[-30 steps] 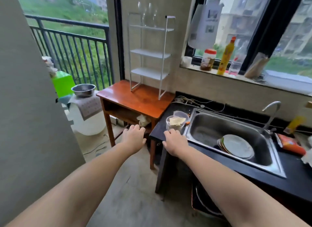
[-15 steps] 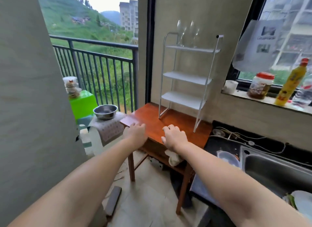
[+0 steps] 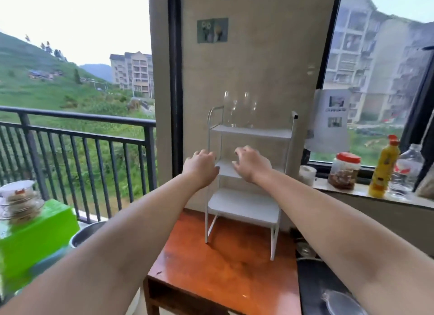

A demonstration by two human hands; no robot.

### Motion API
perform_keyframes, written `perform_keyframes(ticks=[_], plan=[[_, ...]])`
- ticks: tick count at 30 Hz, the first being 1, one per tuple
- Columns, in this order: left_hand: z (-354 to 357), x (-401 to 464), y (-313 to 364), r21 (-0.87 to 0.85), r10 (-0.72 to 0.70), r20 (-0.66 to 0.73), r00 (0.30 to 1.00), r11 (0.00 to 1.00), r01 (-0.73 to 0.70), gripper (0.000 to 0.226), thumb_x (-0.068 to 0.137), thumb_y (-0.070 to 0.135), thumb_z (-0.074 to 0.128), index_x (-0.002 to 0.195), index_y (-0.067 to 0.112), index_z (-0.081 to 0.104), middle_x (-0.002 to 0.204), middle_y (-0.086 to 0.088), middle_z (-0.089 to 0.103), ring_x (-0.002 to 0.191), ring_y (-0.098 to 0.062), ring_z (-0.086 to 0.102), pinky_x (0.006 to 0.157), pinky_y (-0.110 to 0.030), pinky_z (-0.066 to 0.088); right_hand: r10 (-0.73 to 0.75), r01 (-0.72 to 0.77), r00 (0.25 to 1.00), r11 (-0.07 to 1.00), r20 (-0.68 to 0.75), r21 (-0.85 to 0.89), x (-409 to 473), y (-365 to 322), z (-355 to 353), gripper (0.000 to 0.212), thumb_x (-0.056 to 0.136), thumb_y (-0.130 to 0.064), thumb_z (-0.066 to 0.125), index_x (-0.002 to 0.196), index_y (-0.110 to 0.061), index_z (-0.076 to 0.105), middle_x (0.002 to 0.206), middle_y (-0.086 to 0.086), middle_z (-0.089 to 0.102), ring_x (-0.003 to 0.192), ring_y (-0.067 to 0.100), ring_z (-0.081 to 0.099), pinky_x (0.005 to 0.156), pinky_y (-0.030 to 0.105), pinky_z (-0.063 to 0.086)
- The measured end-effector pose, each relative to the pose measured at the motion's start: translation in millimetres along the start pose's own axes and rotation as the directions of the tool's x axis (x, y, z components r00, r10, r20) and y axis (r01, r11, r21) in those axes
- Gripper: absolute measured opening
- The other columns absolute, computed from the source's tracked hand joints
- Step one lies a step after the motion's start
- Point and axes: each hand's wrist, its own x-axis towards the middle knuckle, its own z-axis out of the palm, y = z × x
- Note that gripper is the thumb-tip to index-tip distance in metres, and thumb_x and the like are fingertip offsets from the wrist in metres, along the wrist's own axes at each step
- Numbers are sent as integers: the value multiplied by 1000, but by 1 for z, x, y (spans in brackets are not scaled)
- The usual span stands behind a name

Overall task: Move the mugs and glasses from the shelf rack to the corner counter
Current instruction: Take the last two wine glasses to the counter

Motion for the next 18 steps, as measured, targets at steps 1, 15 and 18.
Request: perform_keyframes(ticks=[1,15,18], plan=[[-5,14,5,-6,13,-24,1000,1000,-14,40,93,31,44,127,10,50,132,-12,50,124,-30,43,96,-42,40,-2,2,1000,1000,-22,-14,12,2,-5,42,97,-32,41,134,-13,45,140,11,43,126,30,44,94,43,44],[15,246,17,-617,-203,-22,979,773,146,28,88,10,49,107,-4,63,109,-24,67,100,-38,65,85,-38,54,436,-279,895,710,-93,646,219,72,-23,15,89,-13,54,86,0,61,95,21,67,80,36,68,76,45,59],[28,269,16,-708,-206,45,978,684,177,24,85,9,54,102,-5,62,100,-24,68,94,-37,66,82,-39,56,451,-359,882,453,137,816,237,82,-13,7,91,-8,55,93,-3,59,75,14,63,51,23,64,47,29,58]])
